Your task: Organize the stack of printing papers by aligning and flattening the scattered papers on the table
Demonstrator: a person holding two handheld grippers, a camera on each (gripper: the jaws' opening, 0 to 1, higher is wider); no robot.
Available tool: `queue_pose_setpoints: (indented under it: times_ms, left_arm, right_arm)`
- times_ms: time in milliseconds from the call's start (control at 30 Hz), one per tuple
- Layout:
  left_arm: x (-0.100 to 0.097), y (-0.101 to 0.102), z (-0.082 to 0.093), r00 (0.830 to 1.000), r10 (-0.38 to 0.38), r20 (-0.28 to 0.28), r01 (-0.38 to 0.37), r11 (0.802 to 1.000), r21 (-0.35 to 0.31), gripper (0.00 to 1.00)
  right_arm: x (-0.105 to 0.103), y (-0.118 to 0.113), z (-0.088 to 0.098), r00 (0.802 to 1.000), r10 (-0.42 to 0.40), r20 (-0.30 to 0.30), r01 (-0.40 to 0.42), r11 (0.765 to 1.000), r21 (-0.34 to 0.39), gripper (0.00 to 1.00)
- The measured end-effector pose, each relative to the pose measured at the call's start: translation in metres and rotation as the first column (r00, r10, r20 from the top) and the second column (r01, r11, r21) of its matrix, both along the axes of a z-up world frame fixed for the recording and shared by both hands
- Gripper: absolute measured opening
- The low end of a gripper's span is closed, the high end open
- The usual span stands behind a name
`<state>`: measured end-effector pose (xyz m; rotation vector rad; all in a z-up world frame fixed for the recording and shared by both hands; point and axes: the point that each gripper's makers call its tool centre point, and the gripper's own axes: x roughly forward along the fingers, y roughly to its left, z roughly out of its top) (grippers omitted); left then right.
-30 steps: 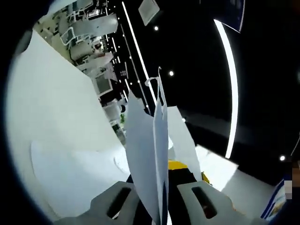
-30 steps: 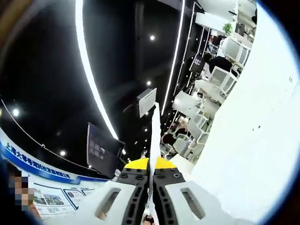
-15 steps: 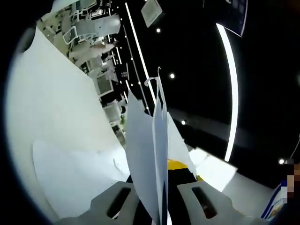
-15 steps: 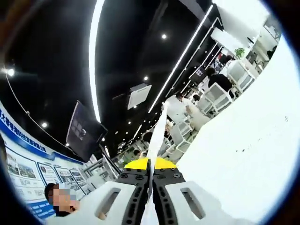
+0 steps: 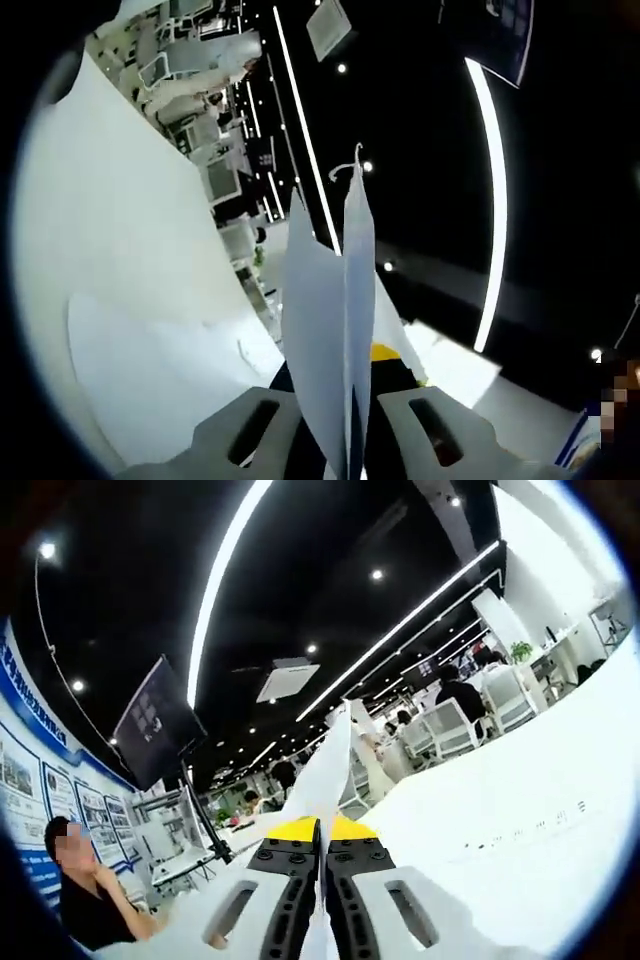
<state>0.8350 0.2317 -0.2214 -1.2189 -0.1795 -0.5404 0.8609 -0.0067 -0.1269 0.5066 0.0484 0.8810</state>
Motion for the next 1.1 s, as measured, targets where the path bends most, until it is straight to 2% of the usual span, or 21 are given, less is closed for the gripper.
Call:
queue_pose_setpoints:
  times_ms: [333,433,567,633,733,967,1100]
  left_arm:
    - [0.002,0.007,-0.001,1.0,-0.014,-0.008,0.013,0.996,-0.084,0.06]
    - [0.002,0.007,-0.002,1.0,-0.028,-0.009,0.027,0.993,-0.117,0.06]
    - [0.002,0.008,-0.002,0.999,-0.036,-0.01,0.034,0.988,-0.152,0.06]
    - [0.002,0.01,-0.003,0.999,-0.037,-0.012,0.034,0.985,-0.169,0.06]
    - [0.004,0.012,-0.004,0.999,-0.034,-0.017,0.03,0.983,-0.181,0.06]
    - [0.003,0.012,-0.005,0.999,-0.034,-0.022,0.029,0.981,-0.19,0.06]
    - [0.002,0.01,-0.005,0.999,-0.037,-0.025,0.031,0.98,-0.195,0.06]
  right_arm:
    - [0.002,0.013,0.0,0.995,-0.027,0.092,0.035,0.996,-0.084,0.0]
    - [0.002,0.013,0.001,0.986,-0.055,0.156,0.075,0.989,-0.125,0.0]
    - [0.0,0.017,0.002,0.962,-0.082,0.26,0.134,0.973,-0.189,0.0]
    - [-0.002,0.021,0.001,0.956,-0.087,0.282,0.148,0.967,-0.205,0.0]
    - [-0.001,0.028,-0.003,0.948,-0.086,0.307,0.166,0.955,-0.246,0.0]
    - [0.002,0.031,-0.012,0.951,-0.083,0.299,0.168,0.947,-0.274,0.0]
    - [0.004,0.03,-0.014,0.936,-0.091,0.34,0.199,0.933,-0.299,0.0]
